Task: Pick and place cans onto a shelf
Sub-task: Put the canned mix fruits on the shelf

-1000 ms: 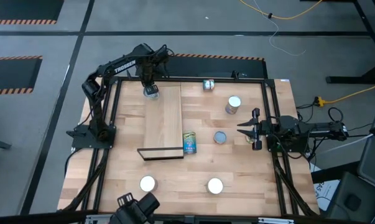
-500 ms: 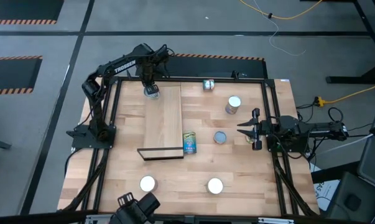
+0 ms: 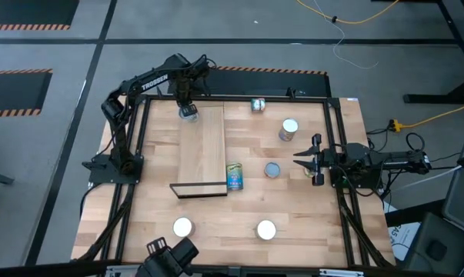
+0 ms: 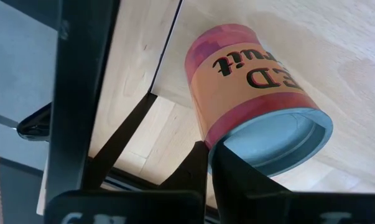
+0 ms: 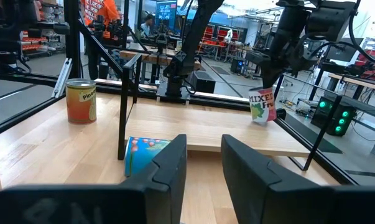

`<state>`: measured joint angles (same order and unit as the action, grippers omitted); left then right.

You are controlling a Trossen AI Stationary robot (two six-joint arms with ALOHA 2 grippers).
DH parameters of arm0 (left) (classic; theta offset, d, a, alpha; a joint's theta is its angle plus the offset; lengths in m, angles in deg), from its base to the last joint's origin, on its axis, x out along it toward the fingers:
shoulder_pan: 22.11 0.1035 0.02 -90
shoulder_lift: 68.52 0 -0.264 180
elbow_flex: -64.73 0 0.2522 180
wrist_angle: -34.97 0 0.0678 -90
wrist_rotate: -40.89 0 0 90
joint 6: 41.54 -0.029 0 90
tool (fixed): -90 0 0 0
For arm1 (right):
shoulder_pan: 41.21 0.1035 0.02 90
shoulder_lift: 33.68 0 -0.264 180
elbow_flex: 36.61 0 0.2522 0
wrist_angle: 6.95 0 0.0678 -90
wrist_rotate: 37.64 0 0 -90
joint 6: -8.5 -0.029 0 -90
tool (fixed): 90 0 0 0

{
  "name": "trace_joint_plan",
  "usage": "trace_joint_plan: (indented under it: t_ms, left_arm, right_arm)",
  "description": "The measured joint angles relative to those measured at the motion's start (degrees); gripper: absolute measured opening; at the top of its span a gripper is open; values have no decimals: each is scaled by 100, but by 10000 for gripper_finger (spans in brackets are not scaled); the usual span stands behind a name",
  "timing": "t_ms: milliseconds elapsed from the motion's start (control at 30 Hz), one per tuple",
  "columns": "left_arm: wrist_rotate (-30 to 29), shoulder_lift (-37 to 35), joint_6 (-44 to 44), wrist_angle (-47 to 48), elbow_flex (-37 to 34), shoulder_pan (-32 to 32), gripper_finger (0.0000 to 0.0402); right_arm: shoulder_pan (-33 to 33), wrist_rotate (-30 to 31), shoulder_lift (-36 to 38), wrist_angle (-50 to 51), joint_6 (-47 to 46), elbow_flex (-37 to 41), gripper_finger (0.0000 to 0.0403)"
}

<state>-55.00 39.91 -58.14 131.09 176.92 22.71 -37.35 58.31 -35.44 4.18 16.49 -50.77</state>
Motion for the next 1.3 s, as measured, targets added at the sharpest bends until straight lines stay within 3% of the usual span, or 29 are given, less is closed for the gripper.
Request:
trace_joint_plan:
  t_ms: [300,567,1300]
  left_arm:
    - [0,0,0,22,0,0,7]
    - [6,0,7,596,0,-2,7]
    - [63,0,7,128,0,-70,7]
  right_arm:
    - [-1,1,0,-1,0,0,105]
    - [0,1,0,0,0,0,105]
    - [0,0,1,0,0,0,105]
